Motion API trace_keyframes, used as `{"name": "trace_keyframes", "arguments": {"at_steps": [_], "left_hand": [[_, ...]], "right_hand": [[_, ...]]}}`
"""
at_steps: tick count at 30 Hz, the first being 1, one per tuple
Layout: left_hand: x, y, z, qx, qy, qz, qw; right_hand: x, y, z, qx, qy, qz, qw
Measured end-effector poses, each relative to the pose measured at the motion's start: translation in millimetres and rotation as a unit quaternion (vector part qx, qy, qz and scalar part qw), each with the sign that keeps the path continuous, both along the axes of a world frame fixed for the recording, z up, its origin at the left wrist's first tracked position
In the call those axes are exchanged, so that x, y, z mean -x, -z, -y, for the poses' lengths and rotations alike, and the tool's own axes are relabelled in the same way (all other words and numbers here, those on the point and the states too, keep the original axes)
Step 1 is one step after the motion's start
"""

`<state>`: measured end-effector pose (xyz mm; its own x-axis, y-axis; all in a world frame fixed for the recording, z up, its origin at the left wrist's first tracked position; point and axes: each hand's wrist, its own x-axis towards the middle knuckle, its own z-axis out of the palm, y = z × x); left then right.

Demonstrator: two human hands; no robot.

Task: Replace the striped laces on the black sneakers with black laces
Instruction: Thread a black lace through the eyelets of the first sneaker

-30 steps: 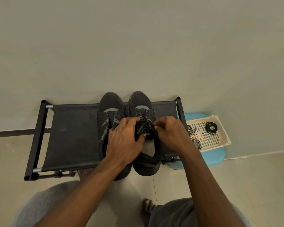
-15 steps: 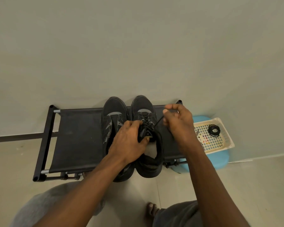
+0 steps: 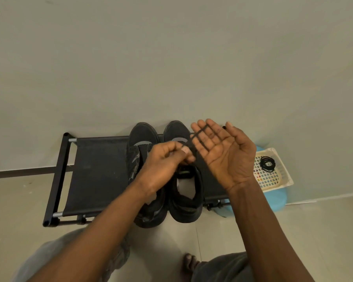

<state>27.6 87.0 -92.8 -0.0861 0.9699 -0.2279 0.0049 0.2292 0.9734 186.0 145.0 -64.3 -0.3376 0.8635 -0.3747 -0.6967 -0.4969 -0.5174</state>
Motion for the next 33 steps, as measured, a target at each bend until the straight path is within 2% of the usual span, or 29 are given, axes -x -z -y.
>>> {"name": "trace_keyframes", "arguments": {"at_steps": [1,4,8,10,13,15,18,21,30,33], "left_hand": [[5,-4,-2,0.002,-0.015,0.017,1.000],[25,-9,-7,0.000,-0.076,-0.003,0.997],[47,-6,-12,0.003,-0.130,0.002,0.991],[52,-4,-13,0.009,-0.154,-0.002,0.988],[50,1,-12,0.016,-0.143,-0.072,0.987],[44,2,-10,0.012,-0.093,-0.113,0.989],[33,1,-7,-0.008,0.001,-0.146,0.989],[25,2,-5,-0.038,0.037,-0.163,0.985],[26,5,-7,-0.048,0.019,-0.182,0.982],[27,6,-7,-0.044,0.034,-0.177,0.983]], "right_hand": [[-4,2,-2,0.012,0.027,0.016,0.999],[-13,8,-6,0.043,0.075,0.093,0.992],[-16,20,-9,0.082,0.077,0.184,0.977],[-16,25,-9,0.081,0.054,0.272,0.957],[-12,33,-6,0.001,-0.010,0.489,0.872],[-6,36,-2,-0.107,-0.023,0.574,0.811],[5,34,5,-0.254,-0.043,0.602,0.756],[8,29,9,-0.314,-0.097,0.636,0.698],[10,34,9,-0.321,-0.127,0.687,0.640],[9,35,9,-0.322,-0.163,0.652,0.667]]}}
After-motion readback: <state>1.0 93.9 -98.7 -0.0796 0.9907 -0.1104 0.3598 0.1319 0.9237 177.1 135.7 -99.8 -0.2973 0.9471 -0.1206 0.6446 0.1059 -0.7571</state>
